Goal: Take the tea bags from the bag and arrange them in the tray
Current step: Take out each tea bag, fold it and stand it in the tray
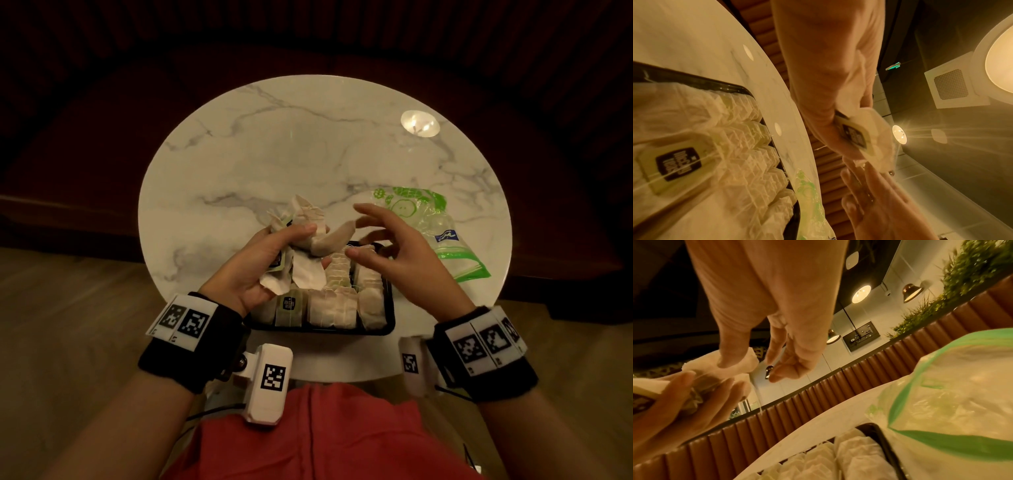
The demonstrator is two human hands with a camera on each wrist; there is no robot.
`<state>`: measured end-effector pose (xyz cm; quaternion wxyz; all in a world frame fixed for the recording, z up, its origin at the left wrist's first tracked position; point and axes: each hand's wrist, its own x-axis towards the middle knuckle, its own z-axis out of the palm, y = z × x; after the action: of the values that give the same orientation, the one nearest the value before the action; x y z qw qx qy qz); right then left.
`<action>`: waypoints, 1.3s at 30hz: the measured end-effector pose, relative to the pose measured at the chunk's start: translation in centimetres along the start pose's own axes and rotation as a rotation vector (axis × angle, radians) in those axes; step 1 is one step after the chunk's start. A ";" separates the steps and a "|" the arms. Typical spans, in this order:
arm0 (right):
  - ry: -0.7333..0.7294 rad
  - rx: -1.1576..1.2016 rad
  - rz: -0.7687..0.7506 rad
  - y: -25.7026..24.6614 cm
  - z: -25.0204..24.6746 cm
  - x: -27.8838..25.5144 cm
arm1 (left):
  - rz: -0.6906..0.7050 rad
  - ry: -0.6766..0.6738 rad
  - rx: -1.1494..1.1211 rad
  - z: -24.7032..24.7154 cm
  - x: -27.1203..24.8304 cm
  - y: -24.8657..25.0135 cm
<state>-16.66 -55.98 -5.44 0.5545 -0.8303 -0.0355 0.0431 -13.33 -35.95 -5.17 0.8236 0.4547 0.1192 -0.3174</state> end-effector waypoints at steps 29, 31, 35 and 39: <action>-0.057 0.277 0.292 2.8 -0.6 -2.0 | 0.064 0.117 0.063 -1.6 -0.1 0.8; -0.159 0.132 0.329 3.2 -0.2 -2.6 | 0.059 0.116 0.058 -1.5 -0.1 0.8; -0.275 -0.077 0.360 3.9 0.8 -2.9 | 0.057 0.106 0.070 -1.3 -0.1 0.7; -0.268 -0.295 0.322 4.6 1.9 -2.6 | 0.044 0.114 0.085 -1.3 -0.1 0.6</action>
<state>-19.44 -56.30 -10.32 0.4037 -0.8841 0.0180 0.2347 -12.93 -34.64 -5.45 0.8022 0.5092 0.1424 -0.2773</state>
